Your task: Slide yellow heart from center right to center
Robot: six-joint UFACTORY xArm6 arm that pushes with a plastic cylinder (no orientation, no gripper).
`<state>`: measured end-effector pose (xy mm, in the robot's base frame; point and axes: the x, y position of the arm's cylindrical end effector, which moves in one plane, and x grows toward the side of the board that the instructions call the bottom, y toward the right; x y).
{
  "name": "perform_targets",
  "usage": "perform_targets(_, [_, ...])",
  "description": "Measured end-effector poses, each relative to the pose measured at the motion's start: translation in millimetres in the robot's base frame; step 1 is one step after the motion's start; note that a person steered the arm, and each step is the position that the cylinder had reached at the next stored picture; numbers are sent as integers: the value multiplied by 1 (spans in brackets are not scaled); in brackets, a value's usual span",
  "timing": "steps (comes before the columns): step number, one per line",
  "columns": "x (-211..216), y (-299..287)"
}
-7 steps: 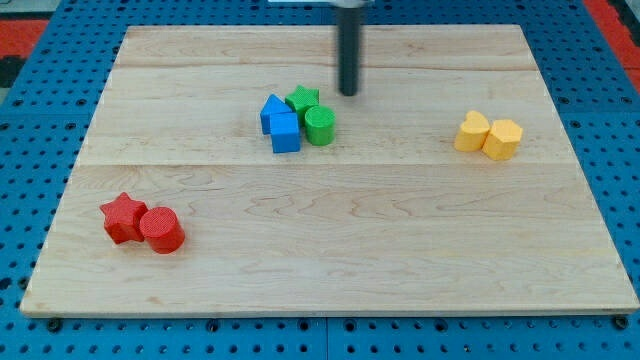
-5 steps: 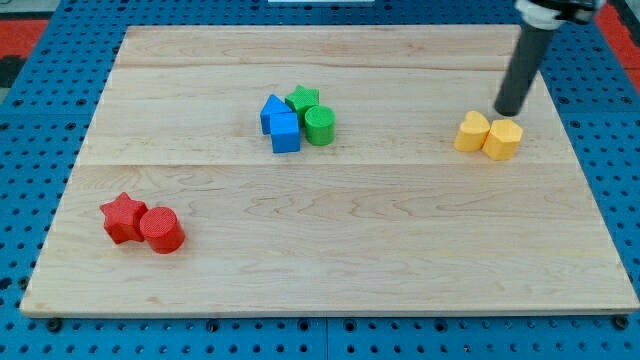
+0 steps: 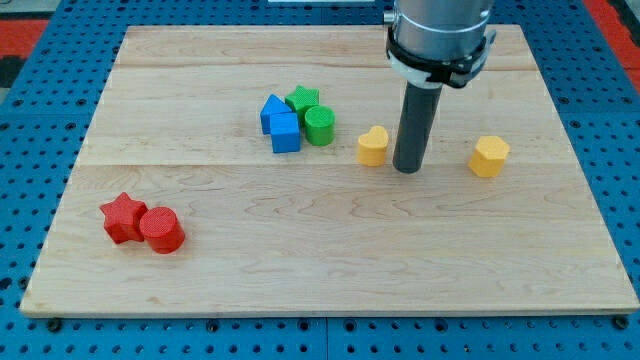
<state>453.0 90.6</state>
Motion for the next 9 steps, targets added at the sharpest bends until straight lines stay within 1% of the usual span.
perform_targets(1, [-14,-33])
perform_targets(2, [-21,-35])
perform_targets(3, [-42,11])
perform_targets(4, [-62,-12])
perform_targets(5, [-49,-61])
perform_targets(6, [-23,-62])
perform_targets(7, [-23,-51])
perform_targets(8, [0,-73])
perform_targets(9, [5,-86])
